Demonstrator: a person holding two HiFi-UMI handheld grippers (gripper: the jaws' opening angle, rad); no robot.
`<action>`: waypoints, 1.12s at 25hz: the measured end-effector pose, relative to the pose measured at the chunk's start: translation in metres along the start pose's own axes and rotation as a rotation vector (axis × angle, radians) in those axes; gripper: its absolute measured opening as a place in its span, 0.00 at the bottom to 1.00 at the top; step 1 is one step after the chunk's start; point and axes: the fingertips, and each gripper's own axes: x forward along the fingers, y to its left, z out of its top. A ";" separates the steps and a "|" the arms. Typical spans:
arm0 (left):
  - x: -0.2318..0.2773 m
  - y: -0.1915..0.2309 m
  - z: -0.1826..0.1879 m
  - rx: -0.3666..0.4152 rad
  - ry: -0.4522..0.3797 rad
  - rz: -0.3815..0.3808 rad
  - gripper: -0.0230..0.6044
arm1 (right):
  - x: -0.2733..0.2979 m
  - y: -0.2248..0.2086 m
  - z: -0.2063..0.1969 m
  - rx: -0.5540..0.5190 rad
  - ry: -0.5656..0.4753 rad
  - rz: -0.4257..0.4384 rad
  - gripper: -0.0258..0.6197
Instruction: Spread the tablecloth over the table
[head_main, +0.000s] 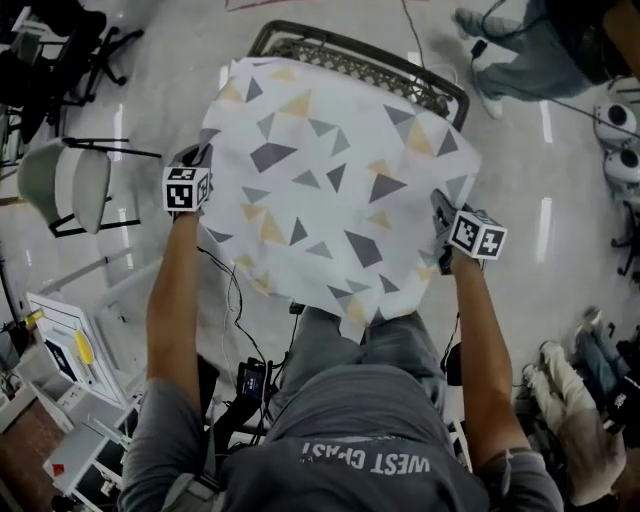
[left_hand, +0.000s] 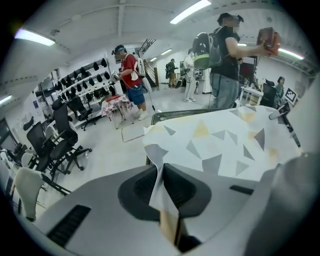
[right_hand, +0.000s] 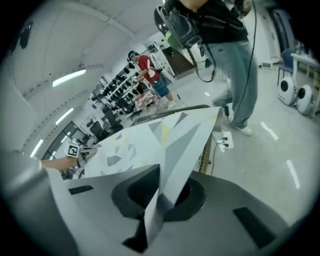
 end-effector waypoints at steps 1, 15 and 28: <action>0.002 0.002 -0.003 -0.004 0.007 0.004 0.06 | -0.003 -0.003 0.005 0.017 -0.006 0.054 0.08; 0.003 0.007 -0.026 -0.007 0.020 0.059 0.06 | -0.026 0.061 0.065 -0.702 -0.155 0.111 0.06; 0.028 0.004 0.007 0.113 0.016 0.031 0.05 | -0.004 -0.085 0.031 -0.341 -0.046 -0.136 0.07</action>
